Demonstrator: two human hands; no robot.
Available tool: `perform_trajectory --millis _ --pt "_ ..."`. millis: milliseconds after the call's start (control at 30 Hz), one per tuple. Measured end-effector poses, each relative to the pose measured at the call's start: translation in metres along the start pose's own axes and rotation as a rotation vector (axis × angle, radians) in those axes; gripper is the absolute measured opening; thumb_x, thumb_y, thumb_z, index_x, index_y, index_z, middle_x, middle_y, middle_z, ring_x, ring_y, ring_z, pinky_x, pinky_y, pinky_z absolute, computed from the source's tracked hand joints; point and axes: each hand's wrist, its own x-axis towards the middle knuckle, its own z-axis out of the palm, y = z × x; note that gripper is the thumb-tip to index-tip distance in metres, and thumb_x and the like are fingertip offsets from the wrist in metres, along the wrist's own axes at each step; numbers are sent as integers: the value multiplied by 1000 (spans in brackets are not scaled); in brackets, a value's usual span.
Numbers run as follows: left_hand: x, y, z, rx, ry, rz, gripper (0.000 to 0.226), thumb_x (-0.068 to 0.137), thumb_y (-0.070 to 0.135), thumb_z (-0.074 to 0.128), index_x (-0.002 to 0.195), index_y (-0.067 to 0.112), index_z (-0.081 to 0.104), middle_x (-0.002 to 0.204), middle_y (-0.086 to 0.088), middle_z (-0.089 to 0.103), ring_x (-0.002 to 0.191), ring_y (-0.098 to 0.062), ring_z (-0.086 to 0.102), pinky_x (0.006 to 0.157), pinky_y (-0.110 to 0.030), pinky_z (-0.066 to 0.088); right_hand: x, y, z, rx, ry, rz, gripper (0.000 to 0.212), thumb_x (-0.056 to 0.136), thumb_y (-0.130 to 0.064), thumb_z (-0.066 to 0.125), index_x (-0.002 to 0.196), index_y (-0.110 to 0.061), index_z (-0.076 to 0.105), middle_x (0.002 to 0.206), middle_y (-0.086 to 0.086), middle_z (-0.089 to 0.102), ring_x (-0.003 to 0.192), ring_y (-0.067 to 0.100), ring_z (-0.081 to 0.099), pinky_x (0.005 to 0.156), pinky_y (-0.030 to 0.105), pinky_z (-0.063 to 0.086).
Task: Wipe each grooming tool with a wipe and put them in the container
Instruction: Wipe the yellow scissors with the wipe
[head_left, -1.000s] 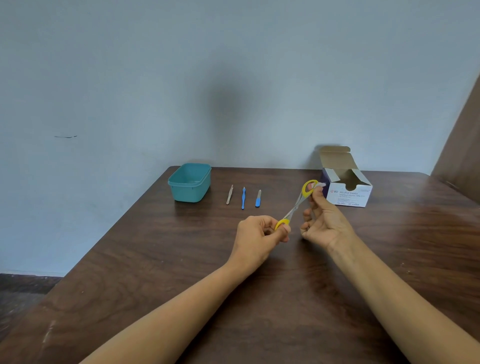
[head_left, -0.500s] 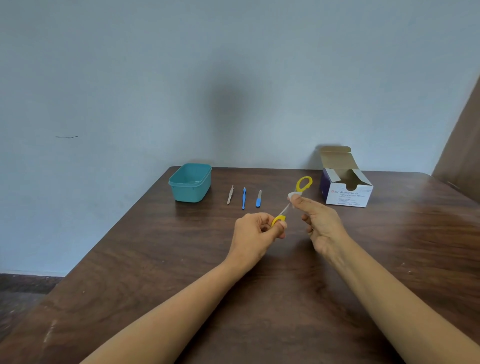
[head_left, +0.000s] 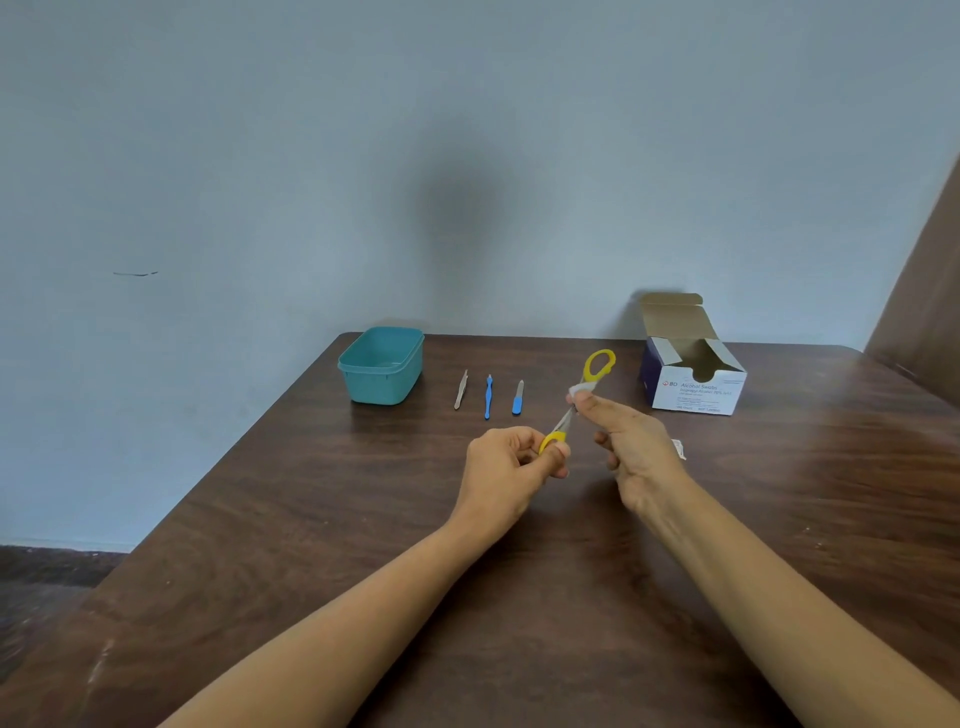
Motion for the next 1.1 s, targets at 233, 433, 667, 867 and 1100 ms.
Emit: perform_trajectory --millis 233,433,667,867,1100 --pt "-2 4 8 -15 -54 -5 19 89 31 66 81 16 73 72 3 75 62 -1 61 72 -28 54 12 1 -6 170 129 49 19 75 -29 78 89 -18 72 78 -11 56 68 8 39 59 22 30" --pt "-3 2 7 -22 -96 -16 22 88 32 66 79 14 73 71 3 74 64 -16 59 73 -42 54 21 -7 -19 273 189 71 20 75 -31 78 72 -21 61 79 -8 56 58 6 34 49 20 22" --pt "5 2 -3 -13 -180 -27 19 88 31 67 80 14 73 70 4 74 68 -22 63 71 -32 53 28 -23 -45 47 -17 -75 18 84 -29 69 69 -21 72 70 -12 56 62 5 35 55 21 22" --pt "19 2 -31 -23 -362 -64 11 87 23 70 84 12 73 70 3 73 60 -1 54 63 -15 45 28 -38 -70 -220 -268 -101 26 83 -26 67 60 -19 75 85 5 51 74 13 40 60 22 26" --pt "26 -2 -42 19 -314 -44 10 83 19 74 85 10 76 71 2 73 62 0 53 65 -15 44 18 -54 -82 -527 -426 -134 22 63 -31 75 73 -11 77 85 13 69 80 18 55 73 15 44"
